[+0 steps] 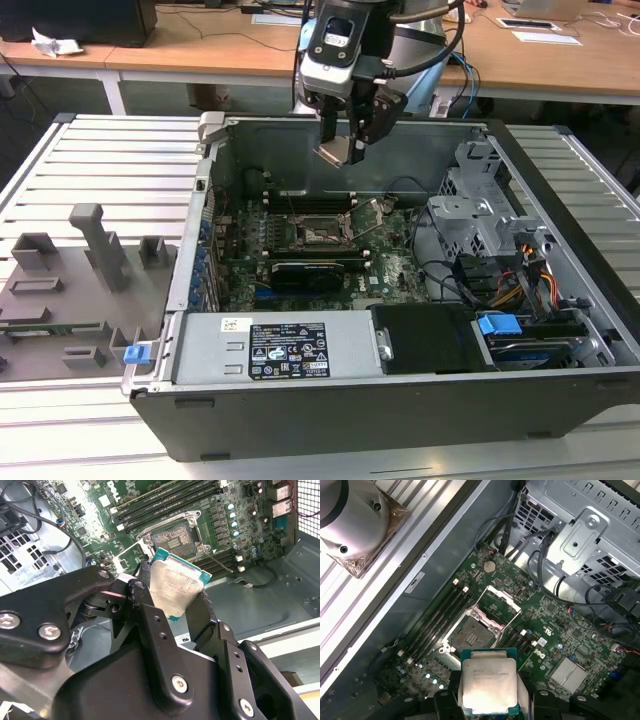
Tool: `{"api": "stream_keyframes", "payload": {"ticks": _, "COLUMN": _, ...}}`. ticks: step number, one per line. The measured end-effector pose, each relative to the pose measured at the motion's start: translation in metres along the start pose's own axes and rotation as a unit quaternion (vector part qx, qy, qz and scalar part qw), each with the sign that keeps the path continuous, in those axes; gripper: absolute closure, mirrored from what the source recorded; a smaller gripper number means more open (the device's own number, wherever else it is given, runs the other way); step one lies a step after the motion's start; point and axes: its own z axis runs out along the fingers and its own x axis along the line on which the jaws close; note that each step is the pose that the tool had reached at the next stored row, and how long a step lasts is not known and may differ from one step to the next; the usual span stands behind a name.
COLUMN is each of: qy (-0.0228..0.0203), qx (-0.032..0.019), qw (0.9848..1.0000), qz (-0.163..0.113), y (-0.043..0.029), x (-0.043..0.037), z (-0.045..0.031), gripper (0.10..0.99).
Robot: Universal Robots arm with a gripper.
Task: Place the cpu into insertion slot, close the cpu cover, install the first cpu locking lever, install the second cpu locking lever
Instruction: 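Place the cpu into insertion slot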
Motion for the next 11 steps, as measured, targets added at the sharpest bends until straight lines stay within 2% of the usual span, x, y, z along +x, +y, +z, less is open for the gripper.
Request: {"api": "stream_keyframes", "payload": {"ticks": 11, "qy": -0.0005, "qx": 0.0013, "qw": 0.9999, "qz": 0.016, "y": 0.0, "x": 0.0001, "z": 0.0002, "gripper": 0.561}}
